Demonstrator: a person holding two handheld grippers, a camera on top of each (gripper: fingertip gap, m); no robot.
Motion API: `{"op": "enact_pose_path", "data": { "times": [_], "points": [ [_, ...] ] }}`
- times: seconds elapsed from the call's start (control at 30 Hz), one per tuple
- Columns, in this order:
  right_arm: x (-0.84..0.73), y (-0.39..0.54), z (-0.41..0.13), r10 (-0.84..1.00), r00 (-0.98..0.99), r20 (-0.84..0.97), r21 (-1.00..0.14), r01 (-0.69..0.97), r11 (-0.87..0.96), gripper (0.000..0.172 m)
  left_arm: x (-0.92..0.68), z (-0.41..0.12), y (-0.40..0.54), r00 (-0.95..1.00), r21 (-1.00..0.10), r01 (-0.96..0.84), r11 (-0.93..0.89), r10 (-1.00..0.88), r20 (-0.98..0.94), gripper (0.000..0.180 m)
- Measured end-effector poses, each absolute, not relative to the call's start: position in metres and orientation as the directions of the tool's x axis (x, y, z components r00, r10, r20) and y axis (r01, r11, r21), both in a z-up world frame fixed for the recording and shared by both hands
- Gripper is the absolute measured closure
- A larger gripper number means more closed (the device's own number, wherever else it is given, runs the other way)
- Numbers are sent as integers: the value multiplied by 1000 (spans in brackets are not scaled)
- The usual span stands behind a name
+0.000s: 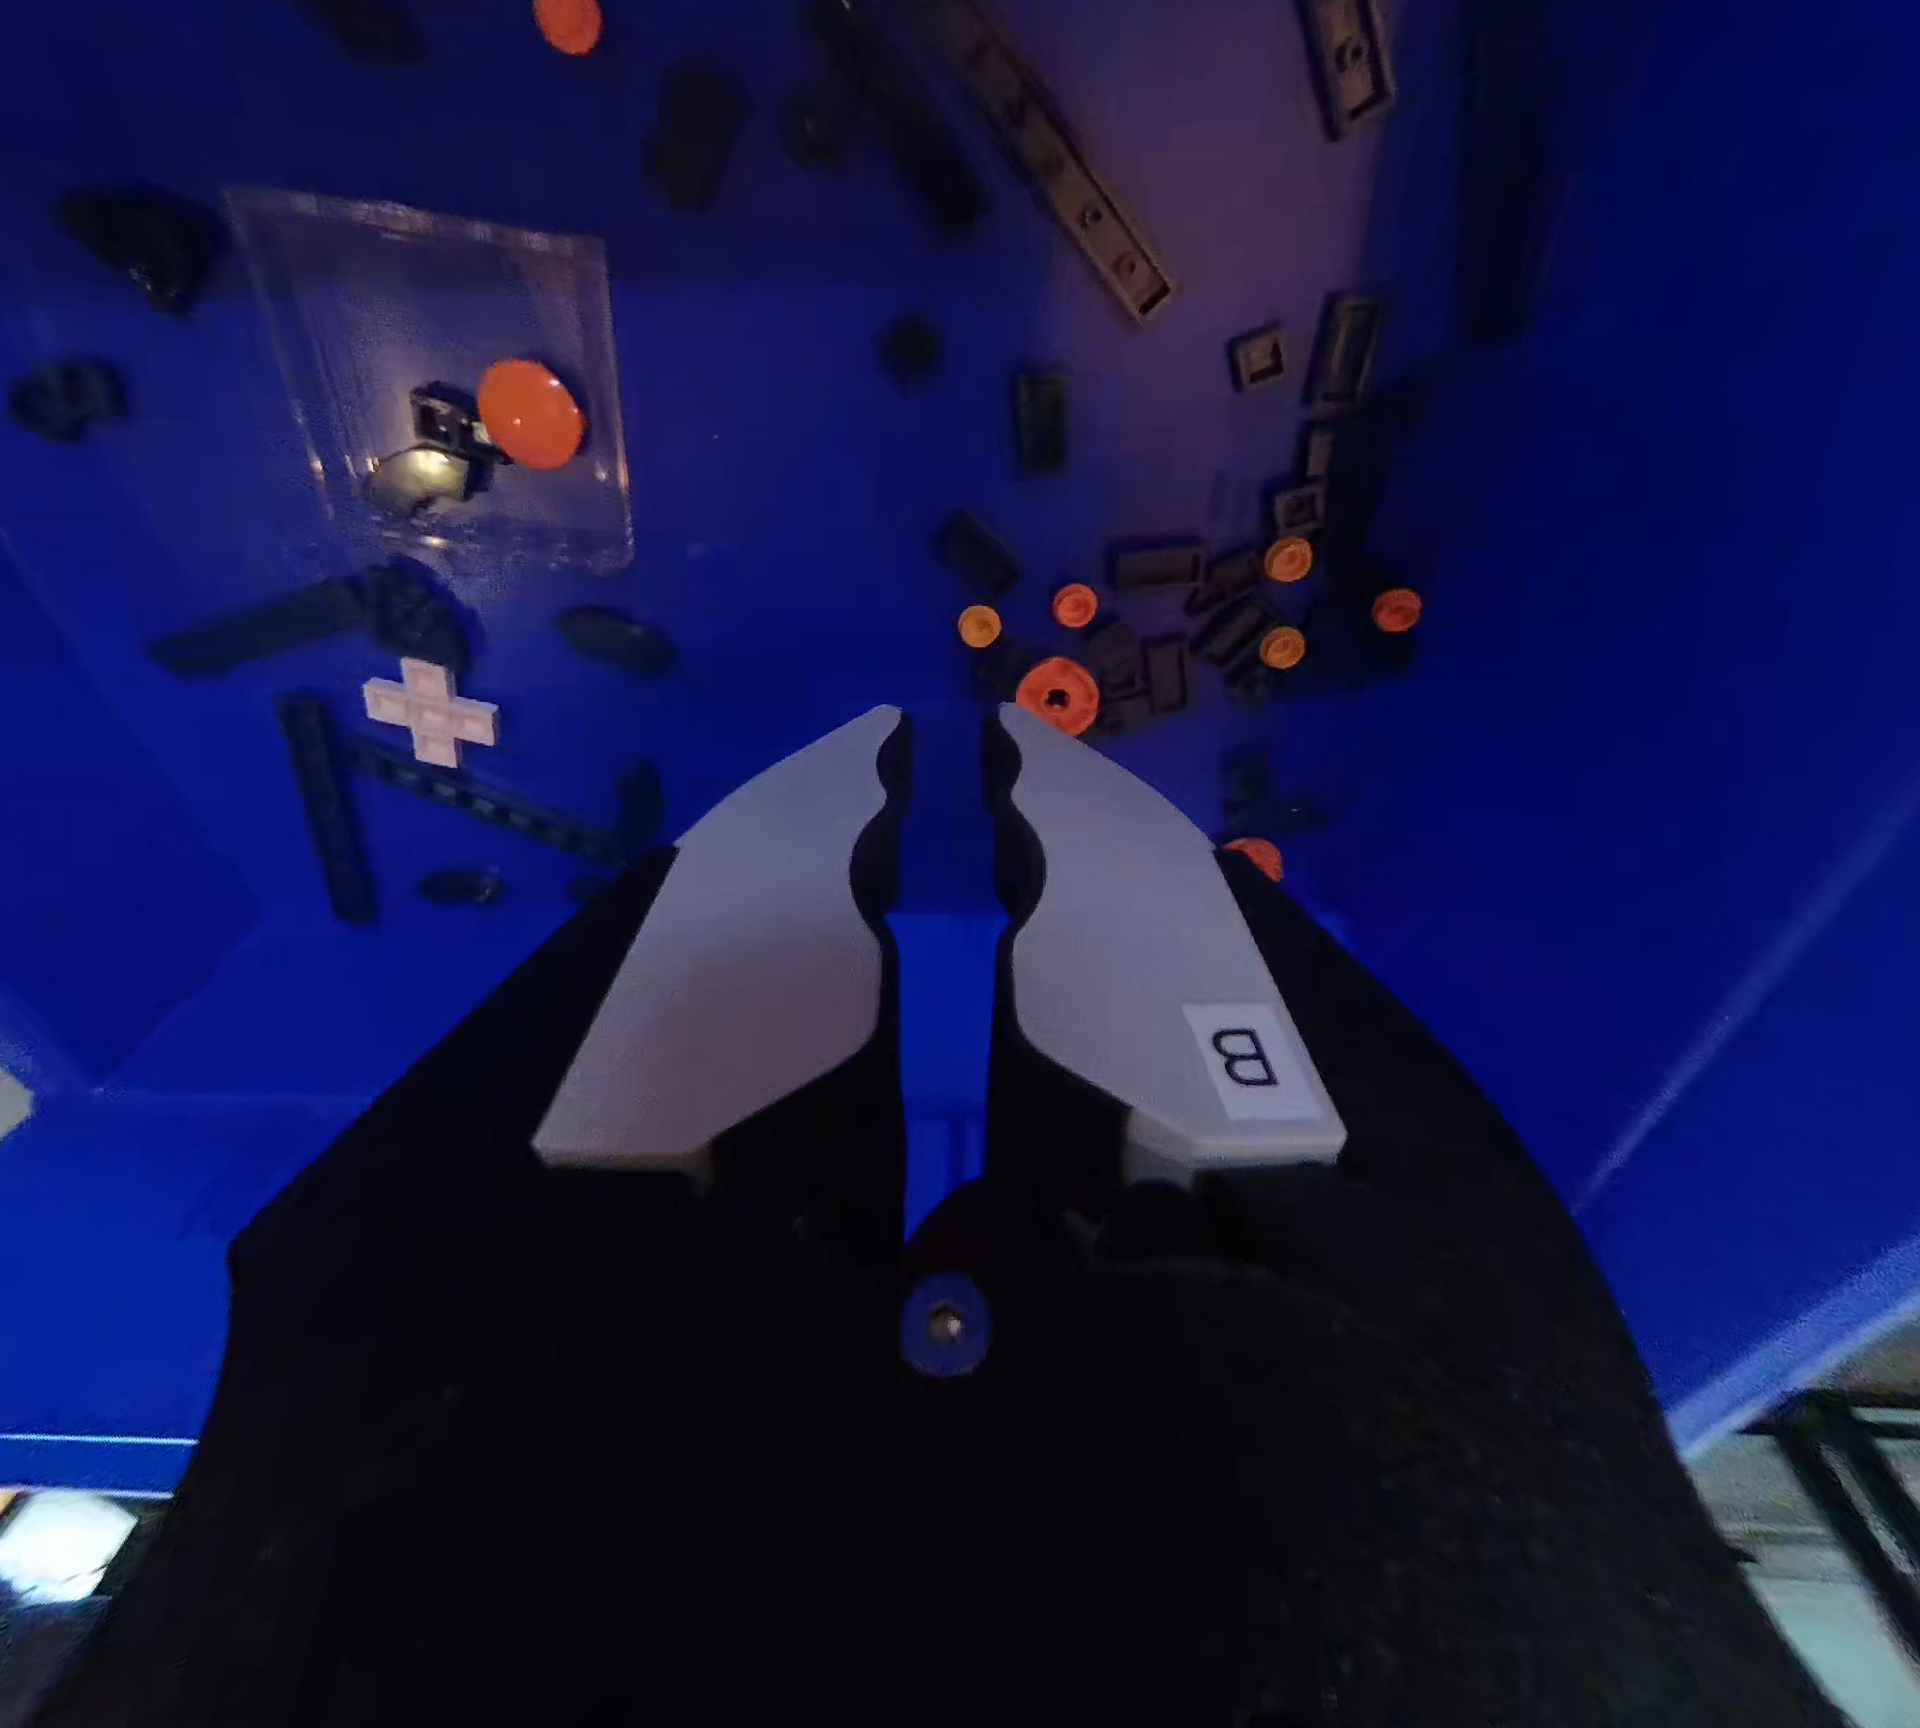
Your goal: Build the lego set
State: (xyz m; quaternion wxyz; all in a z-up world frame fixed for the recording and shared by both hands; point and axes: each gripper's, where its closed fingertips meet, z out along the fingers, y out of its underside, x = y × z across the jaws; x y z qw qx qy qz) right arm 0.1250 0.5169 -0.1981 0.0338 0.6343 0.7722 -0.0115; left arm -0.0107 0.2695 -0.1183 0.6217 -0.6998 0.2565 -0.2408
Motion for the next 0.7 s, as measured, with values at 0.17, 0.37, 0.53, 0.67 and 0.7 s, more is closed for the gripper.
{"op": "enact_pose_path", "data": {
  "times": [0.17, 0.37, 0.53, 0.67, 0.7],
  "points": [
    [124, 518, -203, 987, -119, -112, 47, 991, 125, 158, -11, -117, 269, 753, -994, -57, -89, -657, 15, 155],
    [122, 523, -206, 986, -147, -82, 46, 987, 152, 158, -12, -117, 270, 756, -994, -59, -88, -654, 13, 155],
    [121, 522, -208, 981, -186, -52, 20, 982, 187, 161, -12, -118, 270, 756, -994, -57, -90, -654, 16, 155],
    [120, 525, -208, 971, -241, -7, 10, 971, 241, 161, -12, -118, 270, 756, -994, -59, -88, -654, 13, 155],
    [120, 525, -208, 967, -256, 8, 13, 967, 256, 161, -12, -117, 270, 757, -994, -59, -89, -654, 14, 155]
  ]
}}
